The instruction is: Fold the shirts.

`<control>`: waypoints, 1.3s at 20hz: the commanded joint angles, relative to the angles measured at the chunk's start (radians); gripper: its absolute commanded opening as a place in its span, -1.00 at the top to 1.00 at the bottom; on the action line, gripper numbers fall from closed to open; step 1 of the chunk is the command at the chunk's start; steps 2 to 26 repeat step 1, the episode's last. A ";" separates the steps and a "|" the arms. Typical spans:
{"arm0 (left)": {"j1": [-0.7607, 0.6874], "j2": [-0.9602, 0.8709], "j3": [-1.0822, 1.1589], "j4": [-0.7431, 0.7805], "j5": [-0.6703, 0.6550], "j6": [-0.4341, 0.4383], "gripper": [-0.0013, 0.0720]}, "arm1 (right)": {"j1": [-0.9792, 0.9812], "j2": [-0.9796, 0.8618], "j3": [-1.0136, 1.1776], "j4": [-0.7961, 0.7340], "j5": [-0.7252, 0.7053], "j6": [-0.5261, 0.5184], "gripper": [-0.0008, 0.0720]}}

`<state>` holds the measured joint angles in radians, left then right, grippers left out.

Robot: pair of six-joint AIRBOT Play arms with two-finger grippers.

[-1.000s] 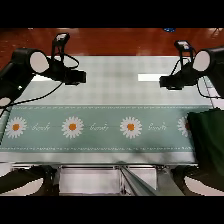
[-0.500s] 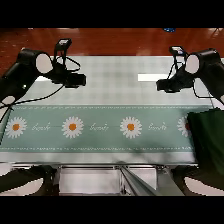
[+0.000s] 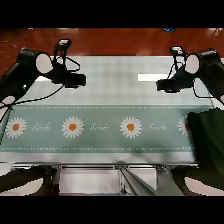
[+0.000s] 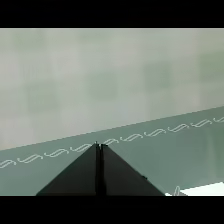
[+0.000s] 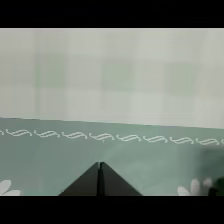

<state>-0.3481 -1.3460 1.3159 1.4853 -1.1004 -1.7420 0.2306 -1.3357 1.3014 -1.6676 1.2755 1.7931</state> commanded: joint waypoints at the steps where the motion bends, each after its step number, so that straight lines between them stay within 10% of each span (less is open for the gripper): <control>1: 0.001 -0.001 0.000 0.000 0.000 0.001 0.92 | 0.001 0.000 0.000 0.000 0.000 0.000 0.89; 26: 0.001 -0.001 0.000 0.000 0.000 0.001 0.92 | 0.001 0.000 0.000 0.000 0.000 0.000 0.89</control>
